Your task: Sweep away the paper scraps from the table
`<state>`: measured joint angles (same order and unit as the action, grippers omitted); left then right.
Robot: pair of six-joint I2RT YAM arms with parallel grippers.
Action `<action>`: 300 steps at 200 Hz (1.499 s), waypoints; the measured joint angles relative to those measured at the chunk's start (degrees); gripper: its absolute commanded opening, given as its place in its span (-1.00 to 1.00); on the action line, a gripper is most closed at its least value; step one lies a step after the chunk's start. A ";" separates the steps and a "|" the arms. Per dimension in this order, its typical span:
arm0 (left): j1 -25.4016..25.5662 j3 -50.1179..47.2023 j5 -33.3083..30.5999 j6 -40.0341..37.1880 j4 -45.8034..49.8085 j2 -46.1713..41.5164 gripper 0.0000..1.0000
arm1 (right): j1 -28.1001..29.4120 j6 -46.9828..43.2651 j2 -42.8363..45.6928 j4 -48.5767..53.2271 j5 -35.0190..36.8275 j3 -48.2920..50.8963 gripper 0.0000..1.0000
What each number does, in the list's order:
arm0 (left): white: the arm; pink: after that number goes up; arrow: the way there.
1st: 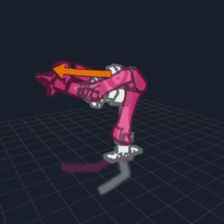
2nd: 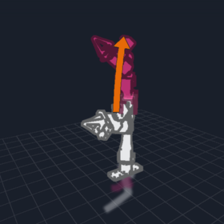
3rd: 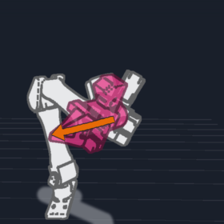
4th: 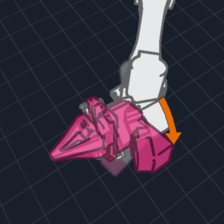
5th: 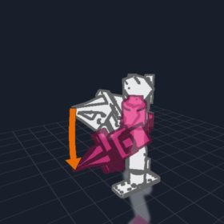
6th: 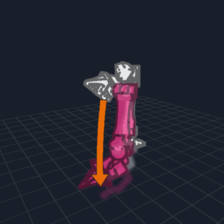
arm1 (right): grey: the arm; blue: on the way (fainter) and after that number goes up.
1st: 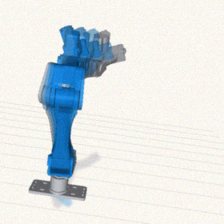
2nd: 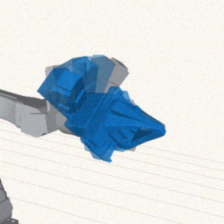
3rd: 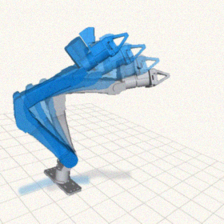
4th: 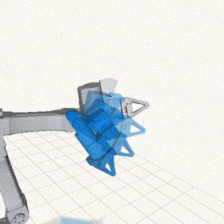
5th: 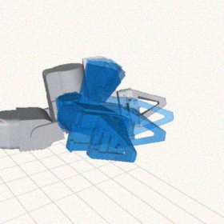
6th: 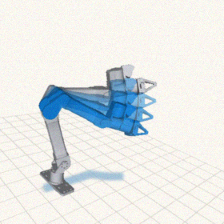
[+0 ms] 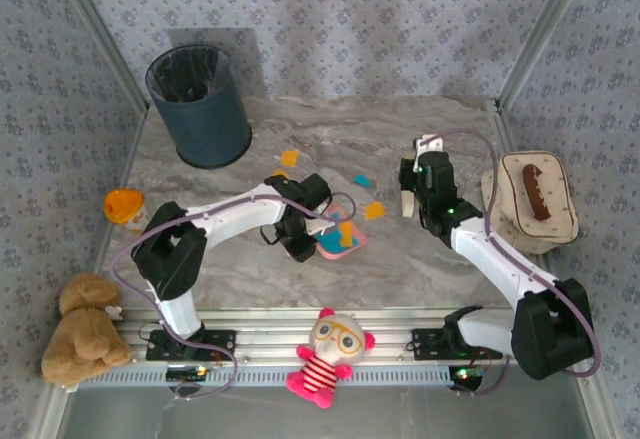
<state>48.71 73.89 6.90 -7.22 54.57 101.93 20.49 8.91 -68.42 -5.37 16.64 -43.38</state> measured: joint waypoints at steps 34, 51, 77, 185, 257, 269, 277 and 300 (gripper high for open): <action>0.68 2.95 0.59 -1.16 2.16 3.61 -1.00 | 0.00 -2.38 0.00 2.34 0.52 0.35 -1.00; 0.81 4.20 0.72 -1.42 2.95 4.96 -1.00 | -0.02 -3.45 -0.26 3.06 -0.04 0.37 -1.00; 0.81 6.38 1.09 -1.99 4.76 6.73 -1.00 | 0.11 -4.61 -1.97 4.04 -1.46 0.35 -1.00; 0.81 12.87 1.25 -2.84 8.09 13.07 -1.00 | 2.29 -9.31 -8.17 5.62 -13.88 -5.14 -1.00; 0.79 15.04 0.81 -2.80 8.48 14.40 -1.00 | 3.21 -12.04 -8.46 9.42 -21.84 -6.67 -1.00; 0.68 15.17 0.61 -2.78 8.48 14.45 -1.00 | 3.48 -12.48 -8.39 10.08 -22.91 -6.82 -1.00; 0.52 15.21 0.57 -2.78 8.48 14.45 -1.00 | 3.63 -12.87 -8.31 10.47 -23.63 -6.86 -1.00; 0.39 15.32 0.17 -2.71 8.48 14.49 -1.00 | 4.07 -13.49 -8.07 11.87 -25.44 -7.32 -1.00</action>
<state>49.10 89.21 7.07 -9.93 63.05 116.42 24.56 -4.58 -76.49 6.50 -8.80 -50.70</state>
